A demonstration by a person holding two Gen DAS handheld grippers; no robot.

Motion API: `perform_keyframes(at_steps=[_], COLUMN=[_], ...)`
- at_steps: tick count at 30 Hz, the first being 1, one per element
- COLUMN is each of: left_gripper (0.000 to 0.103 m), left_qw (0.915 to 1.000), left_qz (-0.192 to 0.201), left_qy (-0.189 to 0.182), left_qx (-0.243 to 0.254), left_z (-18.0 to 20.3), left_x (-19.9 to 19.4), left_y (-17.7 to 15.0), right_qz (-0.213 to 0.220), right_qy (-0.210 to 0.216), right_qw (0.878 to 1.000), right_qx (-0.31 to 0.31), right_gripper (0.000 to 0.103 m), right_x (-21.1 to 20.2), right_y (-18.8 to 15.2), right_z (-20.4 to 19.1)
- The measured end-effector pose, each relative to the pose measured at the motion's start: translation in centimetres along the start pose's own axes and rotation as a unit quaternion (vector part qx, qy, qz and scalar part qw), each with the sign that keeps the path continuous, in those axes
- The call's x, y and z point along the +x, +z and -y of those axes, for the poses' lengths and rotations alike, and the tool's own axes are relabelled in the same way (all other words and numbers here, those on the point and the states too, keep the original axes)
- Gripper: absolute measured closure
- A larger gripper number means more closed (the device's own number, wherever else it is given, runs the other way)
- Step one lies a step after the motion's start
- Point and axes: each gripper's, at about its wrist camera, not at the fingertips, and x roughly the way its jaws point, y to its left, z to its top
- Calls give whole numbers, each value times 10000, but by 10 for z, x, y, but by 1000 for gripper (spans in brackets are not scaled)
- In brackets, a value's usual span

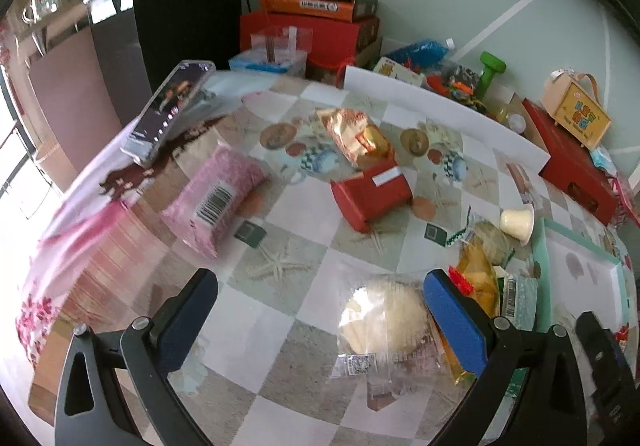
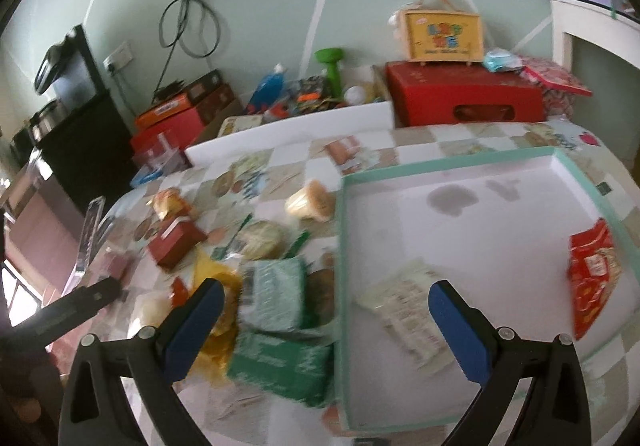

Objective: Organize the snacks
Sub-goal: 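Grasp the clear-wrapped bun with the left gripper while the right gripper reaches toward the yellow bread packet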

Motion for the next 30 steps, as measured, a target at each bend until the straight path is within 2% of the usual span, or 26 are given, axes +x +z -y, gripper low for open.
perform_keyframes(at_steps=[7, 16, 19, 21, 23, 30], left_gripper=[1, 1, 11, 27, 38, 45], left_qw=[9985, 9965, 9949, 9931, 9910, 9917], left_qz=[-462, -719, -842, -917, -983, -953], left_qy=[-284, -403, -529, -717, -912, -854], left_qx=[-12, 165, 169, 110, 35, 129], left_z=[5, 18, 21, 21, 21, 24], left_x=[22, 35, 40, 42, 42, 42], left_y=[-7, -13, -15, -16, -16, -17], right_qz=[-301, -543, -558, -571, -585, -624], right_qy=[161, 21, -5, -12, -17, -31], right_qw=[9984, 9968, 9969, 9970, 9969, 9965], right_qx=[-444, -586, -552, -531, -529, -560], right_gripper=[0, 0, 0, 0, 0, 0], right_x=[15, 31, 31, 32, 33, 35], right_y=[-16, -26, -26, -25, -26, -27], right_z=[-32, -38, -35, -34, -34, -35])
